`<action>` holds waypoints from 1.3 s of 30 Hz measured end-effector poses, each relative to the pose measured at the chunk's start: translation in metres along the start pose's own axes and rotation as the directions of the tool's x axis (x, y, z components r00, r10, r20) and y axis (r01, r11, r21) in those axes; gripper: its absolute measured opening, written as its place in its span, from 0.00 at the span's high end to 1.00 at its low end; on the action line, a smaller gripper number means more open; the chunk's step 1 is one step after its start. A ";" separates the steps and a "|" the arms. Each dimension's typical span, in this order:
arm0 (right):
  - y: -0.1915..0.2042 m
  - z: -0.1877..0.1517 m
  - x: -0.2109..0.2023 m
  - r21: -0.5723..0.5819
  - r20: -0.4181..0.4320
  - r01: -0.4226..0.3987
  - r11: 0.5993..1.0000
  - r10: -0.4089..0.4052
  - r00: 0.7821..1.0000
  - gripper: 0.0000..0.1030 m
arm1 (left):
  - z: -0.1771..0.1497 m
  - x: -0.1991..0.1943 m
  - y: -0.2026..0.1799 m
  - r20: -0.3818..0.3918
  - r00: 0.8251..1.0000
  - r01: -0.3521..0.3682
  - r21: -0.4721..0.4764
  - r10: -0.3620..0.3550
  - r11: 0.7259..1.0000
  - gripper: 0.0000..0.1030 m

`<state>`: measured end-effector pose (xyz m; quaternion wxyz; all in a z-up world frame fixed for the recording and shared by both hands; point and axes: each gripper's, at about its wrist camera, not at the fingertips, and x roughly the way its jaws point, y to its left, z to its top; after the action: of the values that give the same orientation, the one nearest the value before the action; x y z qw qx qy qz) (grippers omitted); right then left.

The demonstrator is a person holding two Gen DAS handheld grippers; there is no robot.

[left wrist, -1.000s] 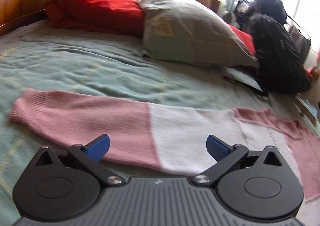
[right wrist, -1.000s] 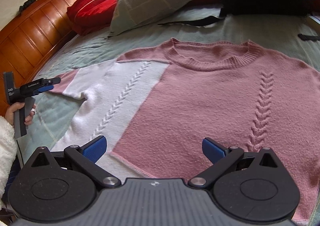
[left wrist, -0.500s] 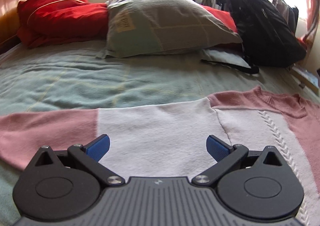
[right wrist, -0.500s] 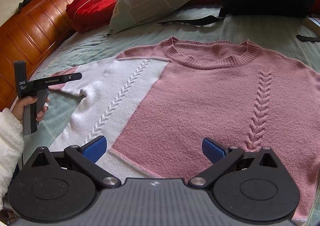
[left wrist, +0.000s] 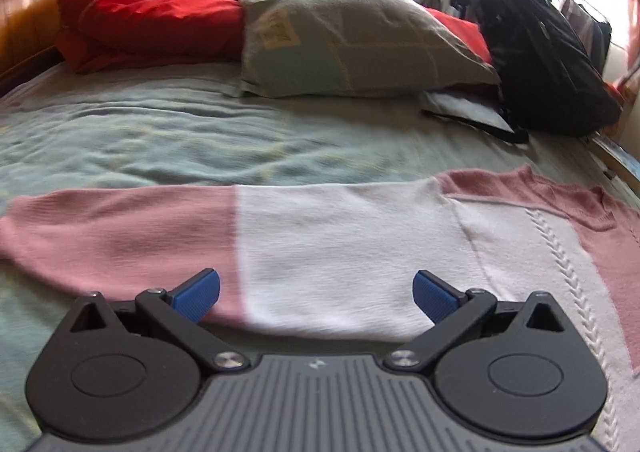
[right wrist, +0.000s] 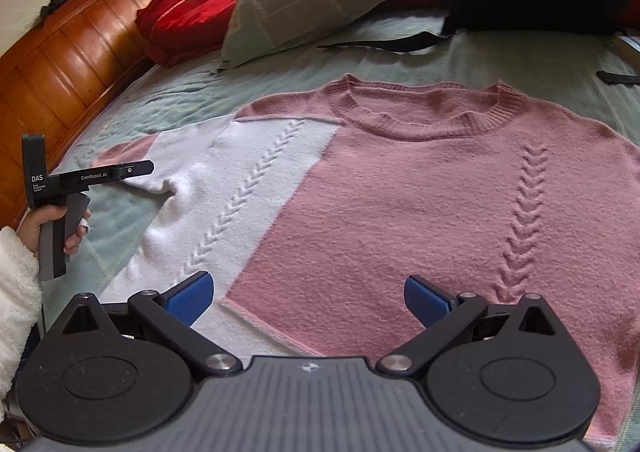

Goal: Fold clothes
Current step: 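Lower the open left gripper onto the pink cuff of the sleeve, then close the left gripper on the pink cuff and lift it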

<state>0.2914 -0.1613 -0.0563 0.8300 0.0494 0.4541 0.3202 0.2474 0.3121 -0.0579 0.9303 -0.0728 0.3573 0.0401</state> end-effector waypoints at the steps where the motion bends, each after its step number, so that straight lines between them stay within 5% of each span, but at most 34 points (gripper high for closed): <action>1: 0.001 0.000 0.000 -0.004 0.001 -0.010 1.000 0.010 1.000 0.00 | -0.001 -0.003 0.008 0.002 1.000 -0.009 -0.021 0.009 1.000 0.01; 6: 0.006 0.001 0.001 -0.022 0.003 -0.035 0.999 0.035 0.999 0.00 | -0.011 -0.006 0.053 -0.005 1.000 0.017 -0.209 -0.018 0.978 0.01; 13: 0.005 0.001 0.008 -0.019 -0.005 -0.031 0.999 0.031 1.000 0.00 | -0.021 0.004 0.095 0.091 0.987 0.159 -0.416 -0.133 0.895 0.01; 19: 0.006 0.002 0.011 -0.023 -0.008 -0.022 0.999 0.022 1.000 0.00 | -0.012 0.021 0.120 0.170 0.974 0.221 -0.525 -0.152 0.822 0.01; 31: 0.006 0.005 0.016 -0.023 -0.016 -0.005 1.000 0.004 1.000 0.00 | 0.014 0.042 0.124 0.203 0.978 0.160 -0.550 -0.055 0.820 0.01; 39: 0.011 0.005 0.007 -0.035 0.004 -0.032 0.999 0.032 0.999 0.00 | 0.030 0.020 0.102 0.253 0.961 0.231 -0.525 -0.109 0.819 0.01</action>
<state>0.2927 -0.1477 -0.0541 0.8265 0.0428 0.4459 0.3411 0.2686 0.4183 -0.0602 0.9024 -0.3638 0.2216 0.0649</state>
